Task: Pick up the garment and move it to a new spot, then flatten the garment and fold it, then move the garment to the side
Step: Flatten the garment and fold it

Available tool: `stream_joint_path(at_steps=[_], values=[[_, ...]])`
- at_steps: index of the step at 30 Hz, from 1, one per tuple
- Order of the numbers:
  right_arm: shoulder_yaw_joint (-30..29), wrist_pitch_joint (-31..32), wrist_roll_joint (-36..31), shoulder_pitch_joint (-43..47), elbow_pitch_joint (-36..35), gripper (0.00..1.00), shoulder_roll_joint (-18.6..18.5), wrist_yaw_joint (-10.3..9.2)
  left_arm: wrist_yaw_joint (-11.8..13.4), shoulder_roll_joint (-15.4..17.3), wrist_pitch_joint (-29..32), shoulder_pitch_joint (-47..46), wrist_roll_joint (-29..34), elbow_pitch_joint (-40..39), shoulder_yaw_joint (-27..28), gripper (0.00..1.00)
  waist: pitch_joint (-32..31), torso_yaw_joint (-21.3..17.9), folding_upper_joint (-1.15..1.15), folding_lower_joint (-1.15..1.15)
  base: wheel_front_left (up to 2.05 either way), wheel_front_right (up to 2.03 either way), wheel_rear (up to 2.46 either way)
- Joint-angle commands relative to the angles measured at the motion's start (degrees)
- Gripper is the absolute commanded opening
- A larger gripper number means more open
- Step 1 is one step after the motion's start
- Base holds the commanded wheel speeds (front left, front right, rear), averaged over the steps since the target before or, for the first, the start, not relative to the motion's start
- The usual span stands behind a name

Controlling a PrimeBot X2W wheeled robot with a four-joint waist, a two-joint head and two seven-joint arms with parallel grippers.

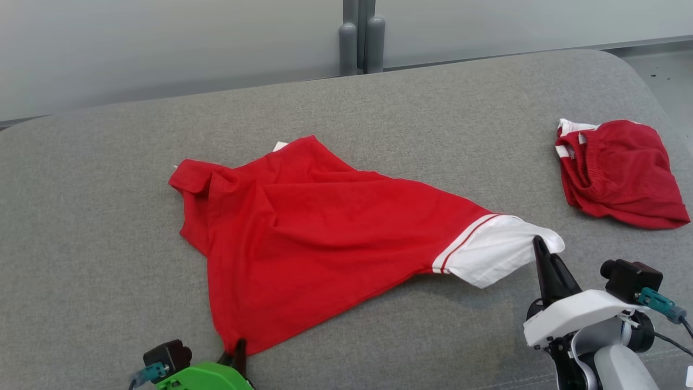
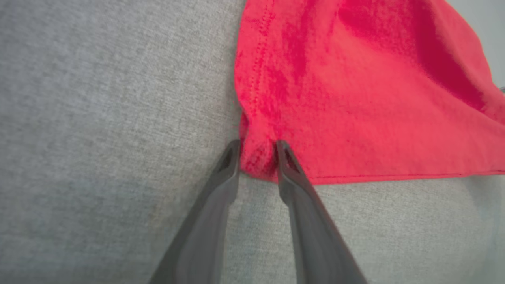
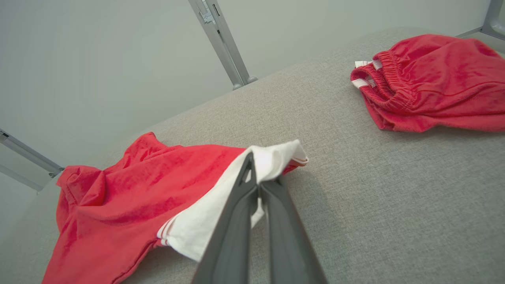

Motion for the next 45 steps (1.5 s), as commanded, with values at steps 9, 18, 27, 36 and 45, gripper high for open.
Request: stream_joint_path(at_steps=[9, 18, 27, 36, 45], values=[[0.14, -0.48, 0.02, -0.73, 0.14, 0.00, -0.12, 0.02, -2.10, 0.06, -4.55, -3.25, -3.14, 1.91, -2.72, 0.00, -0.28, 0.20, 0.01, 0.00, 0.00, 0.00, 0.00], [-0.62, -1.38, 0.44, -2.44, -2.86, 0.00, -0.94, 0.01, -3.91, 1.55, -9.58, -4.08, -5.37, -7.64, 1.29, 0.00, -1.92, 1.04, 0.01, 0.00, 0.00, 0.00, 0.00], [-2.04, -0.86, 1.84, -7.63, -9.86, 0.00, -3.54, 0.01, -1.09, 5.49, -6.37, -6.80, -5.25, -26.67, 3.28, 0.00, -5.00, 1.46, 0.01, 0.00, 0.00, 0.00, 0.00], [-2.09, 2.38, 0.55, -16.33, -15.66, 0.00, -6.93, 0.01, 2.61, 11.74, 2.96, -14.78, -5.55, -41.26, 5.31, 0.00, -6.89, 0.82, 0.01, 0.00, 0.00, 0.00, 0.00], [-0.95, 6.08, -0.34, -26.67, -19.21, 0.00, -10.36, 0.01, 4.65, 16.89, 12.67, -28.59, -3.98, -45.56, 4.31, 0.00, -8.34, 0.57, 0.01, 0.00, 0.00, 0.00, 0.00]])
